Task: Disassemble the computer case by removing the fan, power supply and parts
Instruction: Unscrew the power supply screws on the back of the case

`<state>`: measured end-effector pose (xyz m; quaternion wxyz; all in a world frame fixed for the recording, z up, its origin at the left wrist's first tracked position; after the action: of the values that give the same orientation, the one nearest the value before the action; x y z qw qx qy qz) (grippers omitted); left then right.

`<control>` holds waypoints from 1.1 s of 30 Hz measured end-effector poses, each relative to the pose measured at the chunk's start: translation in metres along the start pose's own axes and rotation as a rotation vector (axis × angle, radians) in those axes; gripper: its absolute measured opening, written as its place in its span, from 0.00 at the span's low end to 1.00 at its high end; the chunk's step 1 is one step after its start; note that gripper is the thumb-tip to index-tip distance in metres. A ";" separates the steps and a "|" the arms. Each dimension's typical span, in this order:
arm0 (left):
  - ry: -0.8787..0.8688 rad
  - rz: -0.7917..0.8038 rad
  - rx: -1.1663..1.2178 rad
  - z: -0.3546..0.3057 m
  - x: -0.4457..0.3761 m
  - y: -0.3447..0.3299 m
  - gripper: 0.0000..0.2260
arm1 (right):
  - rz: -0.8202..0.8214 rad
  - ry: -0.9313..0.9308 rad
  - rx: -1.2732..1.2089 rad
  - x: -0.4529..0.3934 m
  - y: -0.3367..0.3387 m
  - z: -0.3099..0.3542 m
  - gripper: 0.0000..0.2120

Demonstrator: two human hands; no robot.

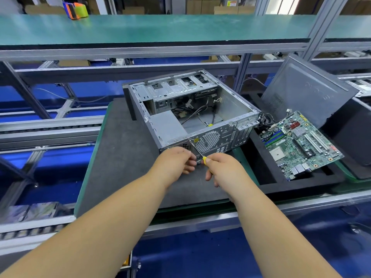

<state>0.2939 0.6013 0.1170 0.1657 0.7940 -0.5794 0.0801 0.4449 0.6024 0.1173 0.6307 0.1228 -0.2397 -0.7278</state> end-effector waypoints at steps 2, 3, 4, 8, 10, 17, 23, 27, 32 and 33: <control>0.273 0.039 0.183 0.025 0.000 -0.013 0.09 | 0.016 -0.026 -0.045 0.001 -0.002 -0.001 0.10; 0.362 0.039 0.303 0.031 -0.001 -0.018 0.08 | 0.020 -0.030 -0.044 0.002 -0.003 -0.001 0.10; 0.418 0.027 0.402 0.034 -0.004 -0.021 0.07 | 0.021 -0.030 -0.030 0.003 -0.004 -0.002 0.10; 0.436 -0.048 0.560 0.033 -0.017 -0.025 0.07 | -0.014 -0.005 0.026 0.005 -0.002 -0.001 0.09; 0.417 -0.076 0.565 0.031 -0.022 -0.026 0.07 | -0.029 0.032 0.075 0.007 0.001 0.003 0.08; 0.427 -0.114 0.581 0.028 -0.026 -0.028 0.06 | -0.234 0.338 0.439 0.017 0.017 0.030 0.05; 0.417 -0.131 0.606 0.026 -0.027 -0.031 0.08 | -0.234 0.354 0.320 0.018 0.018 0.030 0.06; 0.421 -0.134 0.606 0.027 -0.031 -0.031 0.10 | 0.070 -0.273 -0.281 0.015 -0.004 -0.013 0.13; 0.414 -0.147 0.611 0.029 -0.033 -0.030 0.11 | 0.355 -0.643 -0.719 0.037 -0.029 -0.020 0.20; 0.410 -0.150 0.609 0.030 -0.034 -0.030 0.11 | 0.348 -0.648 -0.740 0.037 -0.030 -0.019 0.19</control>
<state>0.3094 0.6292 0.0734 0.0399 0.8147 -0.4239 0.3936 0.4221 0.5652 0.0902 0.6368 -0.3815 -0.1664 -0.6490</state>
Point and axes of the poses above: each hand's wrist, its own x-axis away from the middle knuckle, its own y-axis out of the back of the hand, z = x × y, the point moved 10 cm from there along -x, towards the middle knuckle, and after that the axes turned 15 degrees about -z, right-handed, at the moved point
